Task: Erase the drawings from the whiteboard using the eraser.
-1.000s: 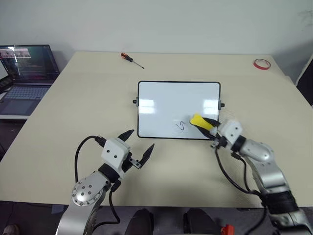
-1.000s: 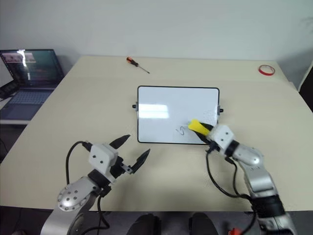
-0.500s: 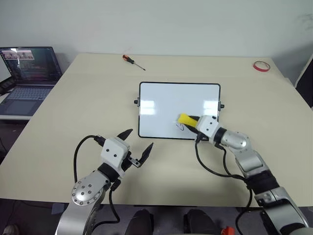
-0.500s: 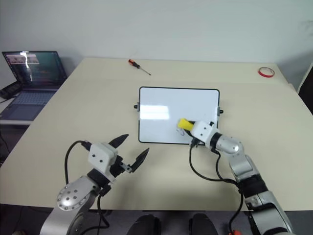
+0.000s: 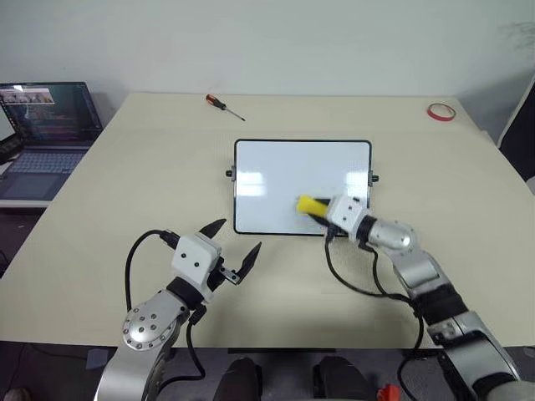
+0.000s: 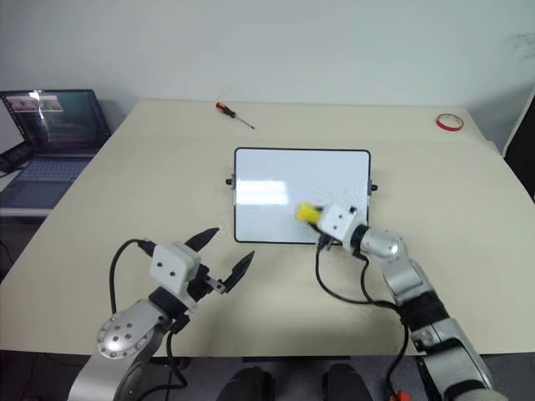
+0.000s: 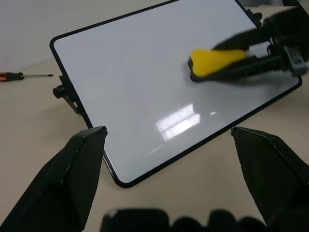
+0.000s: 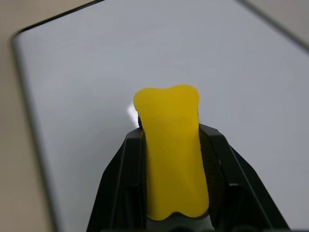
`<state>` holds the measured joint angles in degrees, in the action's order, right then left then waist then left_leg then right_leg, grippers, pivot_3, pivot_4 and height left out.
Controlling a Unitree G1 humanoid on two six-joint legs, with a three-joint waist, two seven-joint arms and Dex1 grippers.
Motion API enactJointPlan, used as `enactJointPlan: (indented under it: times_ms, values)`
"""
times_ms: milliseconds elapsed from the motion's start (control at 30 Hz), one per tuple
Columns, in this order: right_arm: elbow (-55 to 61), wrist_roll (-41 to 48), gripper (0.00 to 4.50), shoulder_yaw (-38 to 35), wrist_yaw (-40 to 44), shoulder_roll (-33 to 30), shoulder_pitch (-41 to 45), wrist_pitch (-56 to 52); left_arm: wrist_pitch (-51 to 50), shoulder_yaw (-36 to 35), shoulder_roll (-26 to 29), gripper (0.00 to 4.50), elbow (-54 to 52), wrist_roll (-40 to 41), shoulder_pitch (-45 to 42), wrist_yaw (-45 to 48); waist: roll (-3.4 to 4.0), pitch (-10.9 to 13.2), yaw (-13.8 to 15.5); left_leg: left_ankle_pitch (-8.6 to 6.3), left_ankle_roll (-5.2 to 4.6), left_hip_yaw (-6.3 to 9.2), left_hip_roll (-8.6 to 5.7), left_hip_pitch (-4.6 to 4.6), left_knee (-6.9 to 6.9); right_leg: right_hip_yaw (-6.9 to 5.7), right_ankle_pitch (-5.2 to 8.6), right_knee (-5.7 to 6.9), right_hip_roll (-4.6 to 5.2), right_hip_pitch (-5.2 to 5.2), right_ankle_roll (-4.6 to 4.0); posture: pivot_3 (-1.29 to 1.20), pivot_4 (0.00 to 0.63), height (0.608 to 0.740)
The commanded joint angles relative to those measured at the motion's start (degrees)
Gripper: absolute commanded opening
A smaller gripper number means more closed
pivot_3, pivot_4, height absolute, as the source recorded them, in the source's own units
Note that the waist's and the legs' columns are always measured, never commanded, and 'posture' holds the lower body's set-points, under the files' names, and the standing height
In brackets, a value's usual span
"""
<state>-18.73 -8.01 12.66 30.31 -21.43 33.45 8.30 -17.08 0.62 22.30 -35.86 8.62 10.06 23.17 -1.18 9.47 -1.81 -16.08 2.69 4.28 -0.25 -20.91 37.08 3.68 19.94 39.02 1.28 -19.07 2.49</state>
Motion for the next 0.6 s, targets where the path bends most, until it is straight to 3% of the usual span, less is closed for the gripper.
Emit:
enactJointPlan:
  times_ms: [33,333,600]
  values:
    - [-1.0,-0.7,1.15,-0.9,-2.0,0.7,0.7,0.6,0.6,-0.4,0.2,4.50,-1.5,0.1,-0.9,0.0,-0.01,0.0,0.1,0.00,0.00,0.01,0.00,-0.03,-0.02,-0.02,0.00,-0.02,0.00,-0.02,0.00,0.00,0.150,0.740]
    - [6.0,0.1,1.15,4.2,10.2,-4.3,-8.9,-3.3,0.6,-0.4,0.2,4.50,-1.5,0.0,-0.9,0.0,0.00,0.0,0.0,-0.01,-0.01,-0.04,0.06,-0.12,-0.10,0.04,0.06,-0.14,0.01,-0.10,-0.01,0.00,0.150,0.740]
    - [4.6,-1.7,1.15,-1.0,2.8,-5.7,-8.6,-4.6,1.0,0.3,0.1,4.50,-0.4,0.0,-2.1,0.3,-0.01,0.0,0.1,0.00,0.00,0.00,0.03,-0.02,-0.07,-0.03,0.04,-0.05,0.02,0.00,-0.02,0.00,0.150,0.740]
